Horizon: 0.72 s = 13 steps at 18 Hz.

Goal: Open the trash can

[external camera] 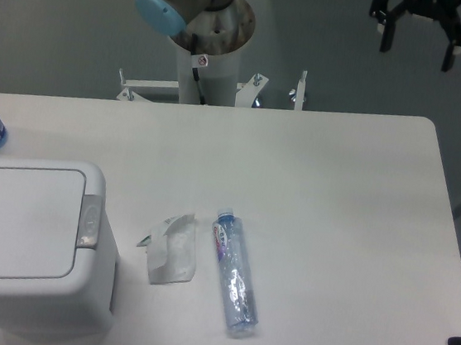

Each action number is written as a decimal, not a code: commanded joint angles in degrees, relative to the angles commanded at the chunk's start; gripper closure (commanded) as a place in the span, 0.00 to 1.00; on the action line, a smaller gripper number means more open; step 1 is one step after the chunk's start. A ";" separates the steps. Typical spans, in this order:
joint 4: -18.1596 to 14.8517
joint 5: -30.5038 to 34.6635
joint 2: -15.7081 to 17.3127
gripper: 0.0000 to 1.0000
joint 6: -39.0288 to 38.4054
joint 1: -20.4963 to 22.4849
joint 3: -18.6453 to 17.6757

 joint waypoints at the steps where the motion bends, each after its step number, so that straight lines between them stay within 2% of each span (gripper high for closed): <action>1: 0.26 0.00 0.00 0.00 0.00 0.00 -0.09; 4: 0.09 0.27 -0.44 0.00 -0.52 -0.26 0.09; 7: 0.35 0.09 -2.19 0.00 -6.39 -1.31 0.87; 9: 3.15 0.44 -5.26 0.00 -10.87 -4.29 2.98; 13: 7.63 2.02 -8.17 0.00 -22.21 -9.22 4.13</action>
